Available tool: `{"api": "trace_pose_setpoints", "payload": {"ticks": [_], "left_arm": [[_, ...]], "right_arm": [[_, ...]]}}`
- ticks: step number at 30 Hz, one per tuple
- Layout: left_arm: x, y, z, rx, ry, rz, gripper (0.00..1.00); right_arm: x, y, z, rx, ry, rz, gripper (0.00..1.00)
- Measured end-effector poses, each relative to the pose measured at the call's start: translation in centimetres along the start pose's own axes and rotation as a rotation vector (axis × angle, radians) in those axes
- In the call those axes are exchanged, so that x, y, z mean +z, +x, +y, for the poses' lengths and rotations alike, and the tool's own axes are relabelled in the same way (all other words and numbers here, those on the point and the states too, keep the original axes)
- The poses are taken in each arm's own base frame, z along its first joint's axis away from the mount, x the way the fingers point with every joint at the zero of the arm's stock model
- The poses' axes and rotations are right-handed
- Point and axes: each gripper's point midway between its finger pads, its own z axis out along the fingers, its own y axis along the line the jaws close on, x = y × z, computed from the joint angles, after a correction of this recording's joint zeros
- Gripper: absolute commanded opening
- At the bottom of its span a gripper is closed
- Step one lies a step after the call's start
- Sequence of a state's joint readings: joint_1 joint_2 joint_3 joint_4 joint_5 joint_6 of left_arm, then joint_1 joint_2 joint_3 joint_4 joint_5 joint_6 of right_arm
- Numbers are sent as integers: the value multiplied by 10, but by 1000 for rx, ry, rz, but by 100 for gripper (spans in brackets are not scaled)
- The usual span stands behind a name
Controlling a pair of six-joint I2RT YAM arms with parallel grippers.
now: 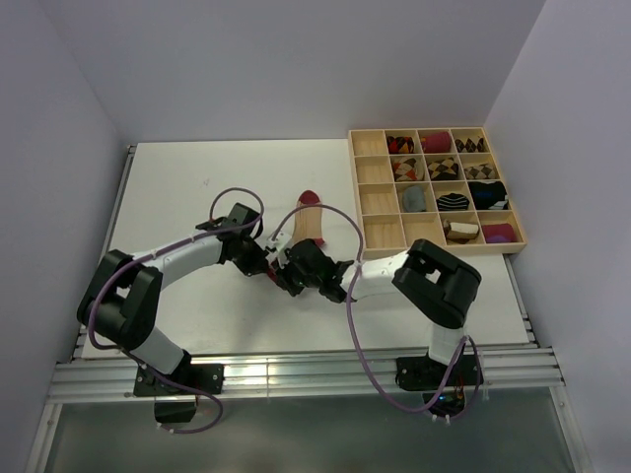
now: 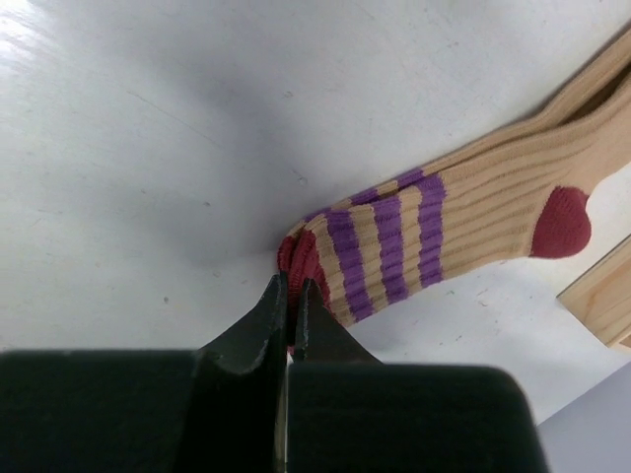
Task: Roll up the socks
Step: Roll the sock at the center of the board.
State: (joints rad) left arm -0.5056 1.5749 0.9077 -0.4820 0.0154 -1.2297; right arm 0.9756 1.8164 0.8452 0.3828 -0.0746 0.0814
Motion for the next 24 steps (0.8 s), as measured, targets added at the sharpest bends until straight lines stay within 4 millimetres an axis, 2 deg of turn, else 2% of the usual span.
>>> {"api": "trace_pose_setpoints", "payload": {"ticks": [3, 8, 13, 19, 24], "left_arm": [[0, -3, 4, -14, -7, -23, 12], [-9, -7, 10, -45, 19, -72, 28], [-21, -18, 7, -55, 85, -155, 45], [-31, -24, 8, -41, 182, -221, 51], [-30, -18, 12, 1, 258, -227, 49]], "right_arm": [[-1, -2, 3, 52, -52, 0, 0], [-6, -7, -5, 206, -169, 3, 0], [-7, 3, -10, 399, -319, 66, 0], [-9, 4, -10, 580, -443, 113, 0], [-11, 7, -14, 717, -493, 145, 0]]}}
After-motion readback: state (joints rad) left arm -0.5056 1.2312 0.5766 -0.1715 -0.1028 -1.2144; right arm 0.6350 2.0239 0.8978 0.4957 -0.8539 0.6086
